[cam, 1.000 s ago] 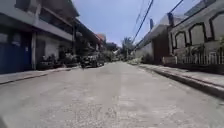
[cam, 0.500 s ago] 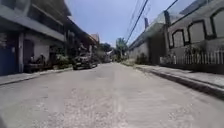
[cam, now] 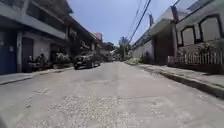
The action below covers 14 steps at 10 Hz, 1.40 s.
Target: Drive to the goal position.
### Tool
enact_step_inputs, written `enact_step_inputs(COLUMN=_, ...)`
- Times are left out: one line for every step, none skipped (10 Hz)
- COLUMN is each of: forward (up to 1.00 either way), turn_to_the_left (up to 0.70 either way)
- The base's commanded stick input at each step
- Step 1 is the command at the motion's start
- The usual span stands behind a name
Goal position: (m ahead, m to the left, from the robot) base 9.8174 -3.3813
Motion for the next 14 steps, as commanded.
enact_step_inputs(forward=1.00, turn_to_the_left=0.01)
enact_step_inputs(forward=1.00, turn_to_the_left=0.01)
enact_step_inputs(forward=1.00, turn_to_the_left=0.01)
enact_step_inputs(forward=1.00, turn_to_the_left=0.01)
enact_step_inputs(forward=1.00, turn_to_the_left=0.01)
enact_step_inputs(forward=1.00, turn_to_the_left=0.01)
enact_step_inputs(forward=1.00, turn_to_the_left=0.01)
enact_step_inputs(forward=1.00, turn_to_the_left=-0.39)
enact_step_inputs(forward=1.00, turn_to_the_left=-0.39)
enact_step_inputs(forward=1.00, turn_to_the_left=-0.39)
enact_step_inputs(forward=1.00, turn_to_the_left=0.01)
enact_step_inputs(forward=1.00, turn_to_the_left=0.01)
enact_step_inputs(forward=1.00, turn_to_the_left=0.01)
enact_step_inputs(forward=1.00, turn_to_the_left=0.01)
